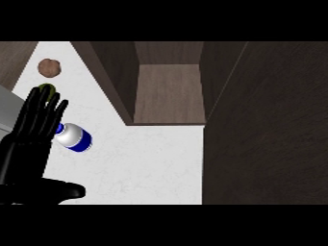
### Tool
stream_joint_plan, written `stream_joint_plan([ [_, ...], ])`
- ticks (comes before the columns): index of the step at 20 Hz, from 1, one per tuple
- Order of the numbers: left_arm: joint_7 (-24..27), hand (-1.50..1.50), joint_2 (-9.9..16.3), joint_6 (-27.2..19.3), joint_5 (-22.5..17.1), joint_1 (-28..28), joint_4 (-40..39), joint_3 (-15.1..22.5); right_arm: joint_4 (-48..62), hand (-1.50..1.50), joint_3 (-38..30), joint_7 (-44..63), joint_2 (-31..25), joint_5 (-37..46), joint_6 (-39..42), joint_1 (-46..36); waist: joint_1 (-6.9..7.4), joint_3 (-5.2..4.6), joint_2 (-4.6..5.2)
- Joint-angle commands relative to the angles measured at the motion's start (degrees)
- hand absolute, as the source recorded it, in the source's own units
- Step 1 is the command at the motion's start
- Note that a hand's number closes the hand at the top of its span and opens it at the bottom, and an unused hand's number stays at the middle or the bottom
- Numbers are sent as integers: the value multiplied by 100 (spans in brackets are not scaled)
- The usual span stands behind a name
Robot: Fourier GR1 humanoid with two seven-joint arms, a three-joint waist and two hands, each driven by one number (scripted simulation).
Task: Pick up the bottled water, place it into the cabinet and close the cabinet
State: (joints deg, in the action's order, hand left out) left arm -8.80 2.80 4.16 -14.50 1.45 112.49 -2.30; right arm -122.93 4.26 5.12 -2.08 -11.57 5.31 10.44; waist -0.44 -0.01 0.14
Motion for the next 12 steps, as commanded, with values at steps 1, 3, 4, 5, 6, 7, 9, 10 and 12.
stream_joint_plan([
  [1,-554,-150,120,169,-785,307,42,-353,-458,-150,52,517,57,-625,66,547,22,0,-31],
  [3,-735,-150,100,187,-782,840,653,-177,-699,-150,376,420,129,-463,120,955,45,1,-37],
  [4,-359,-150,136,419,-850,844,207,-323,-1088,-150,217,1226,36,-683,-214,509,49,-4,-26],
  [5,-653,-150,283,321,-963,617,358,-515,-840,-150,82,490,-37,-839,292,1162,21,2,-26],
  [6,-474,-150,274,522,-1009,905,304,-517,-733,-150,129,138,3,-768,462,1429,23,2,-27],
  [7,-436,-150,263,535,-1005,847,195,-569,-796,-150,-109,567,-137,-984,371,1025,35,1,-21],
  [9,-378,-150,377,789,-1324,971,233,-804,-1206,-150,427,603,106,-529,173,1406,32,-1,-25],
  [10,-458,-150,-16,468,-707,1412,825,-181,-901,-150,149,159,26,-828,546,1631,34,3,-28],
  [12,-628,-150,96,582,-1003,1625,1146,-388,-1180,-150,-51,452,-125,-1024,556,1618,45,2,-29],
])
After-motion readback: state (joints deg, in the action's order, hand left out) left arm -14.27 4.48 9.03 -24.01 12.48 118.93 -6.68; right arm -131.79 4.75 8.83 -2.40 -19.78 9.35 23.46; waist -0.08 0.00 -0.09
